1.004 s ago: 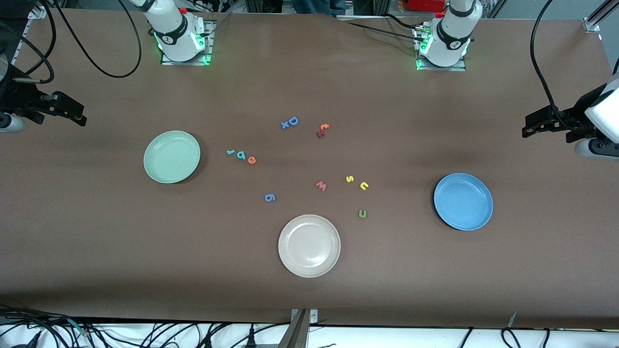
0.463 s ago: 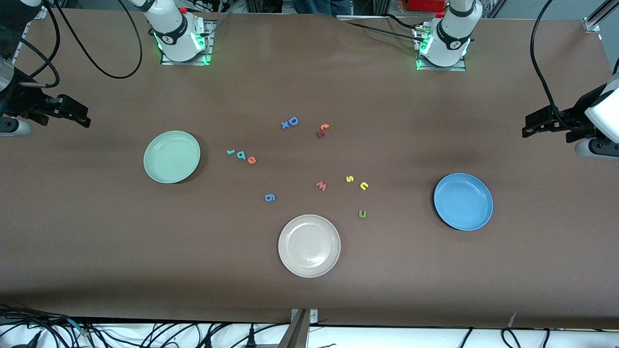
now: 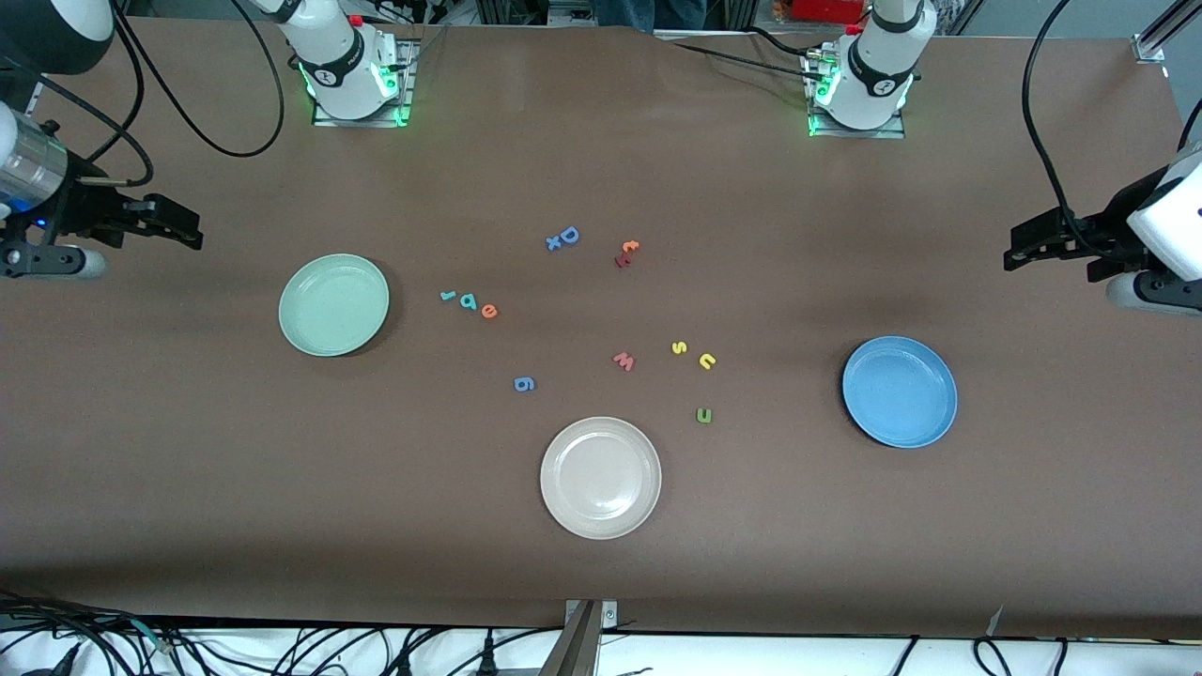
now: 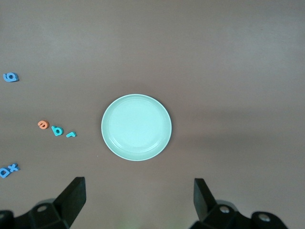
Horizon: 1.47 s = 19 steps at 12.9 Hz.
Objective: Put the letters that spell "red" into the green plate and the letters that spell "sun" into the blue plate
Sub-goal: 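Reach the right gripper to the orange e while the left gripper reaches the green n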
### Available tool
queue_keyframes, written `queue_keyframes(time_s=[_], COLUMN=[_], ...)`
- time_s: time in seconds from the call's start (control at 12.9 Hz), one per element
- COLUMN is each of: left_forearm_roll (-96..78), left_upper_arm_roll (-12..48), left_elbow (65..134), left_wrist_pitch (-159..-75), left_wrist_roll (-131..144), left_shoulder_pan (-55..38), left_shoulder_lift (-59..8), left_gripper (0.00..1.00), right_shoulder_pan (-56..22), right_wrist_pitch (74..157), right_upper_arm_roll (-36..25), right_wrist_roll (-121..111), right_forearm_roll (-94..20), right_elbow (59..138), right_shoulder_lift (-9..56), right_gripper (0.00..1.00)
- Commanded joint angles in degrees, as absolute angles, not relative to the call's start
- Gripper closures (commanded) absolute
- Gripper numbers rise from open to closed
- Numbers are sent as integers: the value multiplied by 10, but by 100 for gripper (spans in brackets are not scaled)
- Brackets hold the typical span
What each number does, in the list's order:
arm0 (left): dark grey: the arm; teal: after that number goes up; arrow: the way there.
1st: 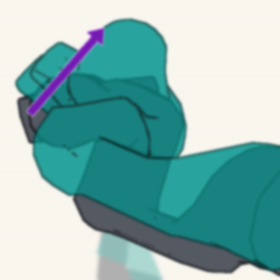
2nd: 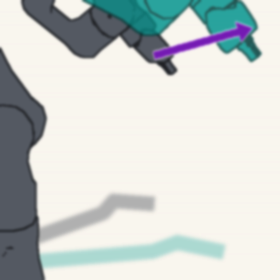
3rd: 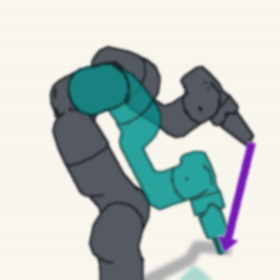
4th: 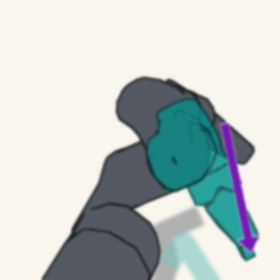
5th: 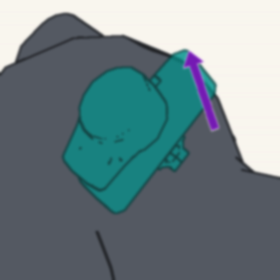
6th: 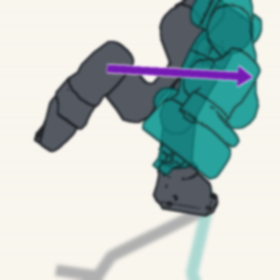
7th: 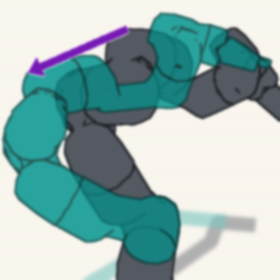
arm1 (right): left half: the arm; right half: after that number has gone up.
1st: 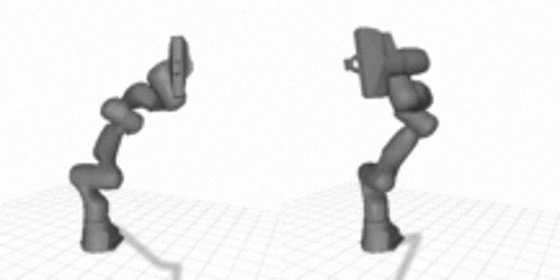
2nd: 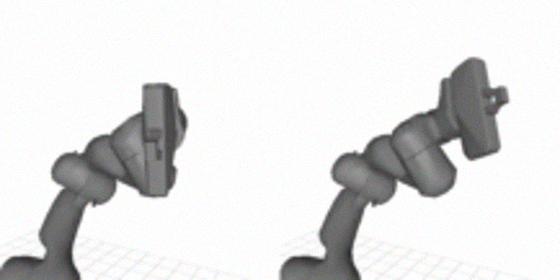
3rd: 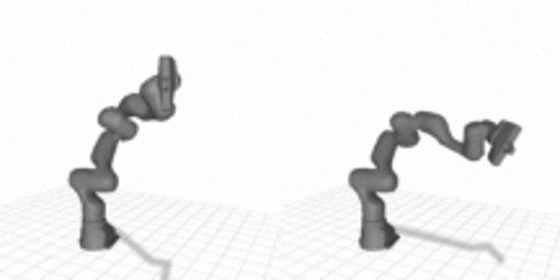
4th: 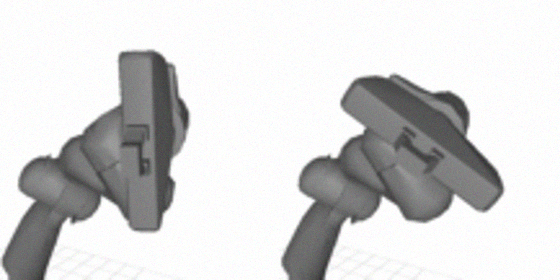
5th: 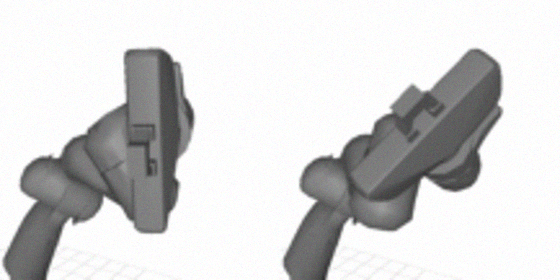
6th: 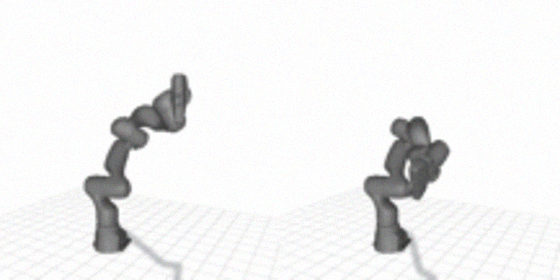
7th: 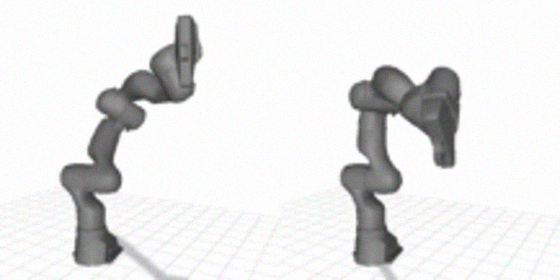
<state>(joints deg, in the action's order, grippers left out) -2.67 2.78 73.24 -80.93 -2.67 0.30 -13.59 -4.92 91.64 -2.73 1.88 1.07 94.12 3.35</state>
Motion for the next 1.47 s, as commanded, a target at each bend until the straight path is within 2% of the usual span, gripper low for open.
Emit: queue_keyframes(time_s=[0.0, 0.39, 0.54, 0.85, 1.0, 1.24, 1.31, 1.39], left_forearm_roll=[-41, -40, -37, -33, -33, -33, -33, -33], left_upper_arm_roll=[26, 26, 26, 26, 27, 27, 27, 27], left_elbow=[735, 735, 737, 820, 848, 884, 889, 889], left_wrist_pitch=[-826, -849, -858, -952, -989, -1056, -1080, -1098], left_wrist_roll=[3, 13, 34, 68, 111, 185, 198, 205], left_shoulder_pan=[-14, -31, -46, -90, -113, -148, -156, -163], left_shoulder_lift=[-147, -166, -170, -167, -168, -182, -193, -205], left_gripper=[0, 0, 0, 0, 0, 1, 2, 2], right_shoulder_pan=[-70, -173, -199, -249, -276, -315, -318, -322], right_wrist_pitch=[903, 988, 1047, 1186, 1224, 1280, 1296, 1319], right_upper_arm_roll=[-21, -18, -18, -18, -18, -19, -18, -18], right_wrist_roll=[15, 155, 226, 421, 494, 621, 656, 708], right_forearm_roll=[-7, -4, -4, -2, -2, -1, -3, -2], right_elbow=[923, 936, 970, 1067, 1084, 1091, 1096, 1102], right_shoulder_lift=[47, 108, 125, 151, 180, 220, 231, 243], right_gripper=[0, 1, 1, 2, 9, 9, 13, 14])
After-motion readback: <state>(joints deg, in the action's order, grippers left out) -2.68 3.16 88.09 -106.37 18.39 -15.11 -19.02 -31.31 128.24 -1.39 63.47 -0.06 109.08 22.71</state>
